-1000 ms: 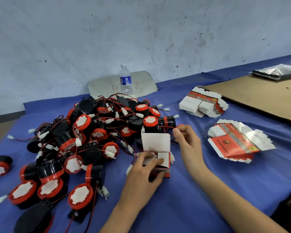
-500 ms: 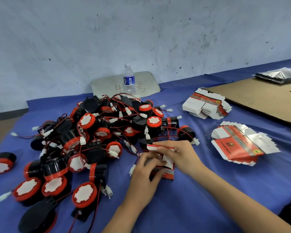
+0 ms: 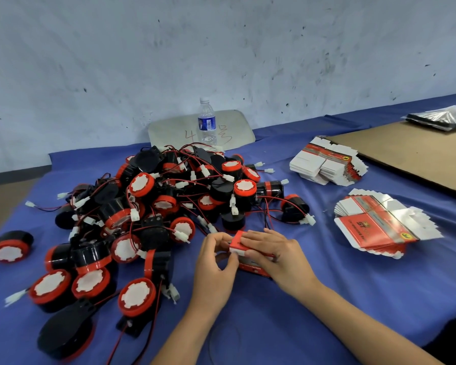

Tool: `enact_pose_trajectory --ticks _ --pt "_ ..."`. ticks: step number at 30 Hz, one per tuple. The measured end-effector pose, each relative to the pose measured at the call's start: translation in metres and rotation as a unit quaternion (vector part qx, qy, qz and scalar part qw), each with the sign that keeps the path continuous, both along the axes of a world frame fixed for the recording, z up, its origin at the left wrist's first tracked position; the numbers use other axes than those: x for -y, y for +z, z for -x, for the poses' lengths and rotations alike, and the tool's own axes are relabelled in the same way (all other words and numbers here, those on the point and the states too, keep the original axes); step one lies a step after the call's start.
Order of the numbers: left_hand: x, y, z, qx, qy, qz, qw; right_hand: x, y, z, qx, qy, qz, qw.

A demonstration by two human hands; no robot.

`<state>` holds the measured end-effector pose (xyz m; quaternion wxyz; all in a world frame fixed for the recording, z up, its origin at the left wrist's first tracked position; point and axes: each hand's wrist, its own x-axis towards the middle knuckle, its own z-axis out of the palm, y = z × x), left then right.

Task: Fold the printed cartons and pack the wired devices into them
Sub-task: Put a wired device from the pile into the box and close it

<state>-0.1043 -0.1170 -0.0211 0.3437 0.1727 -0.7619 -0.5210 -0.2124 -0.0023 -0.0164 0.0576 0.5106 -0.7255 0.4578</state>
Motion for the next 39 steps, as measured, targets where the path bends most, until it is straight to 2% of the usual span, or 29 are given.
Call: enact_pose_trajectory --ticks 5,10,13,19,22,27,31,33,35,37,39 --pt "0.001 0.0 -0.001 -0.011 0.022 0.053 0.998 0.0 0.001 -0.003 -0.038 -0.011 -0.02 0.999" --pt "0.003 0.0 0.0 -0.017 0.03 0.063 0.997 0.001 0.0 -0.002 -0.041 -0.032 -0.014 0.999" --pt "0.005 -0.003 0.0 -0.015 0.036 0.107 0.993 0.0 0.001 -0.001 -0.076 -0.017 -0.031 0.996" --pt "0.009 -0.004 -0.001 -0.017 0.017 0.138 0.99 -0.012 0.001 0.002 -0.133 0.013 -0.153 0.979" --pt "0.012 -0.005 -0.001 -0.013 0.007 0.142 0.99 -0.014 0.004 0.005 -0.155 0.001 -0.222 0.963" --pt "0.01 -0.008 -0.001 0.011 -0.007 0.204 0.979 -0.021 0.003 0.009 -0.211 0.013 -0.315 0.925" --pt "0.008 -0.011 -0.002 0.024 -0.014 0.219 0.975 -0.022 -0.001 0.002 -0.179 0.021 -0.267 0.947" --pt "0.006 -0.013 -0.001 0.051 -0.041 0.227 0.972 -0.023 0.003 -0.002 -0.192 0.012 -0.179 0.965" --pt "0.005 -0.011 0.0 0.067 -0.085 0.239 0.965 -0.023 0.006 -0.003 -0.188 -0.034 -0.037 0.981" --pt "0.002 -0.009 0.001 0.047 -0.098 0.25 0.962 -0.024 0.014 -0.008 -0.097 -0.076 0.068 0.99" --pt "-0.003 -0.008 -0.001 0.038 -0.083 0.218 0.972 -0.027 0.018 -0.017 0.001 -0.065 0.088 0.994"
